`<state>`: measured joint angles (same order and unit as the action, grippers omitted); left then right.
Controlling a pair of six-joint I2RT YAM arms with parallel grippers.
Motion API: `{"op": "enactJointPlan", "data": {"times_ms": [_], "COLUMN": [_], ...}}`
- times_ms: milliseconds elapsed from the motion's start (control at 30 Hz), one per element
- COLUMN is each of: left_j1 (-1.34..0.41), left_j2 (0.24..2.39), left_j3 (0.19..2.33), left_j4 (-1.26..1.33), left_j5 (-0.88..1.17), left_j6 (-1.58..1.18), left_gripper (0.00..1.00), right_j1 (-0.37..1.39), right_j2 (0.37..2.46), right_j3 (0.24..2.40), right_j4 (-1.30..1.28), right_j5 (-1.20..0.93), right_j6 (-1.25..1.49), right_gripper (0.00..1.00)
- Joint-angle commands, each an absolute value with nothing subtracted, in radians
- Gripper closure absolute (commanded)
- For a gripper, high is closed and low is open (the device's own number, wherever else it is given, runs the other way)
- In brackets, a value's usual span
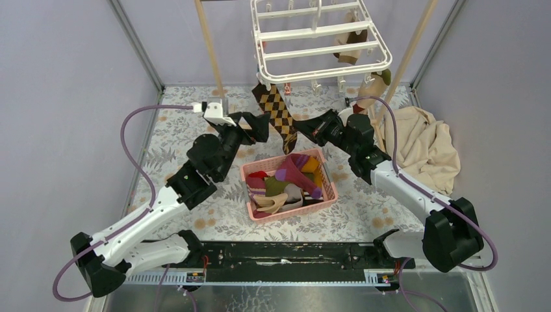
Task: Remove the socks clipped to the hanger
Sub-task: Remove the sock from the hanger.
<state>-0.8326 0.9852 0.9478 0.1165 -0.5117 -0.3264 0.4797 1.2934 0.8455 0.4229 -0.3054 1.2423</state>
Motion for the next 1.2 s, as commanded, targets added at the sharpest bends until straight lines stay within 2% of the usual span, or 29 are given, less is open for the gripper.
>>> {"op": "enactJointPlan", "data": {"times_ms": [0, 167, 333, 767, 1167], "left_j1": [-0.748, -0.623, -0.597, -0.597, -0.597], "left_j2": [1.006, 1.059, 1.124, 1.181, 1.237], "left_j3": [0.998, 1.062, 1.145, 1.205, 1.269], "left_j4": [0.272, 0.308, 0.311, 0.293, 0.252], "left_j5": [-0.397, -0.246, -0.186, -0.177, -0.177], "left_j6": [-0.355, -0.455, -0.491, -0.476, -0.406], "left_gripper": [0.01, 0.04, 0.09, 0.24, 0.26], "right_j1": [0.474, 0.474, 0.474, 0.474, 0.474], "right_j2": [1.252, 1.249, 1.252, 1.253, 1.261], "right_j3": [0.861, 0.865, 0.867, 0.854, 0.845], "right_j4": [0.449, 0.445, 0.445, 0.464, 0.48], "right_j5": [-0.325, -0.327, -0.328, -0.329, -0.332], "right_j6": [1.212, 1.208, 1.206, 1.216, 1.223], "right_gripper": [1.0, 1.0, 1.0, 1.0, 1.0]}}
